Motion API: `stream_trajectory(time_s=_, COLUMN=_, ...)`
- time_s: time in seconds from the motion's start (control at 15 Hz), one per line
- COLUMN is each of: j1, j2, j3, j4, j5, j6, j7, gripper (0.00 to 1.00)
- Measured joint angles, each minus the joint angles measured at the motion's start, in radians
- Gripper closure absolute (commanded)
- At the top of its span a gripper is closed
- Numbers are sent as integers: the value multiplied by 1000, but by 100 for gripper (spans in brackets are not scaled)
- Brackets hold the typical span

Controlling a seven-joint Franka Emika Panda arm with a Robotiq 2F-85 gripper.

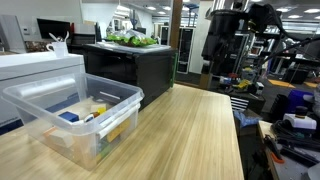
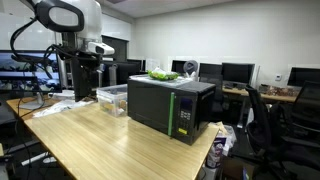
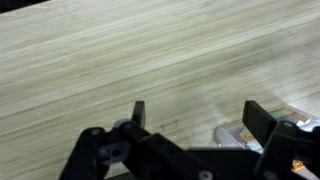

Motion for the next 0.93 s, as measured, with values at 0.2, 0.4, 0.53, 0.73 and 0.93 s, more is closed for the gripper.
stream_trajectory(time_s=0.2, j1=-57, j2=21, j3=-32, j4=14, j5=-12, j6=2, j7=0, gripper=0)
stream_trajectory(time_s=0.4, j1=-77, j2=46, j3=-51, j4=37, j5=-13, j6=28, j7=0, gripper=0)
stream_trajectory(time_s=0.53, j1=-90, j2=73, j3=-66, j4=57, j5=-14, j6=71, j7=0, gripper=0)
stream_trajectory(time_s=0.73, j1=-98, j2=117, j3=-78, j4=81, j5=-20, j6=143, j7=0, gripper=0)
stream_trajectory(time_s=0.93, j1=-98, j2=163, j3=-83, j4=102, j5=-36, j6=199, j7=0, gripper=0)
